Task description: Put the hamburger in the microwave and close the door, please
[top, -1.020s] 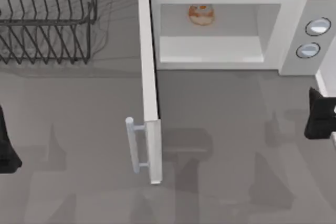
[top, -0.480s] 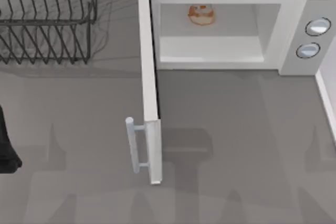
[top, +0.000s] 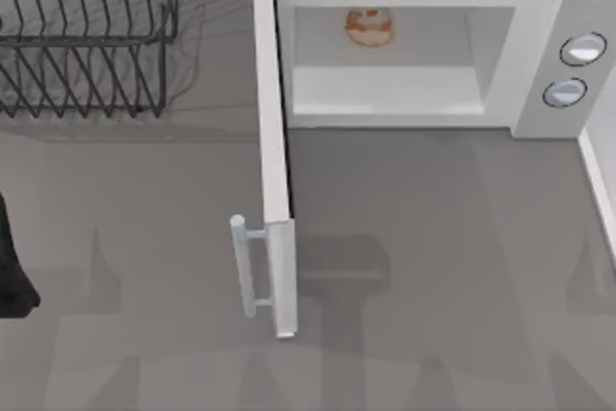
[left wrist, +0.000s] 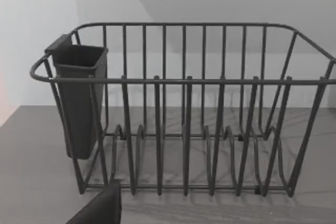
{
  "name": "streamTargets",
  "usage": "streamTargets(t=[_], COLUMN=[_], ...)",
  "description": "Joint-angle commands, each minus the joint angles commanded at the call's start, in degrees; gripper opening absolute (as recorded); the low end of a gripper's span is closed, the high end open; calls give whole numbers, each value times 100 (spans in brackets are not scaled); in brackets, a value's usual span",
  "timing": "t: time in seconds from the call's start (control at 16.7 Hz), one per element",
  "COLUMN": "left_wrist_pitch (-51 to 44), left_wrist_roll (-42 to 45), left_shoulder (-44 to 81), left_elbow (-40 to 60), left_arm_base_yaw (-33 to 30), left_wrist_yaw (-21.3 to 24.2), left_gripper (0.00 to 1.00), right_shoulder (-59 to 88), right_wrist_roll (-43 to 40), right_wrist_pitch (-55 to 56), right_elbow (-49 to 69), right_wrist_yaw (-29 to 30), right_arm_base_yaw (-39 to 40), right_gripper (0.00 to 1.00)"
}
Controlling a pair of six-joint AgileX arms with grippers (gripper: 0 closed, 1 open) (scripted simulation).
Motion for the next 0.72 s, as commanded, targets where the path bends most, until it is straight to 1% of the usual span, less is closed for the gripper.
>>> streamTargets(t=[0.72], left_wrist_pitch=[0], left_wrist_roll=[0], left_shoulder=[0], left_elbow=[0], left_arm_base_yaw=[0], left_wrist_yaw=[0], left_gripper=[10], right_shoulder=[0], right_wrist_roll=[0], right_wrist_pitch=[0], right_elbow=[0], right_wrist_yaw=[0], right_arm_base_yaw=[0], right_gripper=[100])
